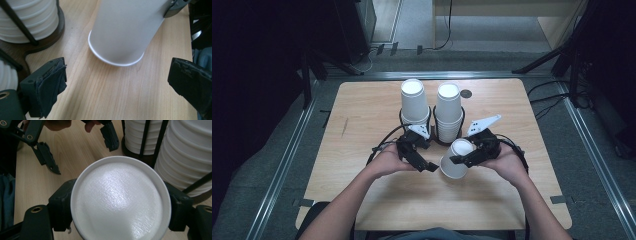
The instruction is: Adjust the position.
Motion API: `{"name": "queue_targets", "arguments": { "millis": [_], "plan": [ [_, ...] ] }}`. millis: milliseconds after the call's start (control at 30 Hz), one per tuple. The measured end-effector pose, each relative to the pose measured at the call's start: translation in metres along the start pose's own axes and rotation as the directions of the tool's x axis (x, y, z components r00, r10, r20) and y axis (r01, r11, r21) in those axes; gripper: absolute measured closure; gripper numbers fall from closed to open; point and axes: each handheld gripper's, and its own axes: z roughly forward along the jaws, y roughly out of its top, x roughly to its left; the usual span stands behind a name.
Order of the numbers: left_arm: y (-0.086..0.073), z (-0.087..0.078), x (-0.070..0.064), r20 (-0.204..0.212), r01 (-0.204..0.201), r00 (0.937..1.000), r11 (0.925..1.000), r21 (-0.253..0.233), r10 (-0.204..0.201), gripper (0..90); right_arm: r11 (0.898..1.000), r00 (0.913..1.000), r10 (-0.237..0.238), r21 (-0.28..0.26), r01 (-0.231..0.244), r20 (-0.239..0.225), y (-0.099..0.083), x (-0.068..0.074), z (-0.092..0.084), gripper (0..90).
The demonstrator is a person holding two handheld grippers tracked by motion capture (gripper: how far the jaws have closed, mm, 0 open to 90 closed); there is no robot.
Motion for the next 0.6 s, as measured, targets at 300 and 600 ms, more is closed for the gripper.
{"name": "queue_targets", "arguments": {
  "millis": [300,600],
  "plan": [
    [0.003,0.006,-0.005,0.016,-0.017,0.9997,0.9998,-0.010,0.017,0.0,1.000,0.9992,-0.018,-0.018,0.017,-0.035,0.008,0.007,0.008,24.5],
    [0.005,0.014,-0.009,0.014,-0.047,0.9988,0.9989,0.003,0.047,0.0,0.998,0.9969,-0.015,-0.060,0.010,-0.078,0.016,0.011,0.012,24.6]
  ]
}}
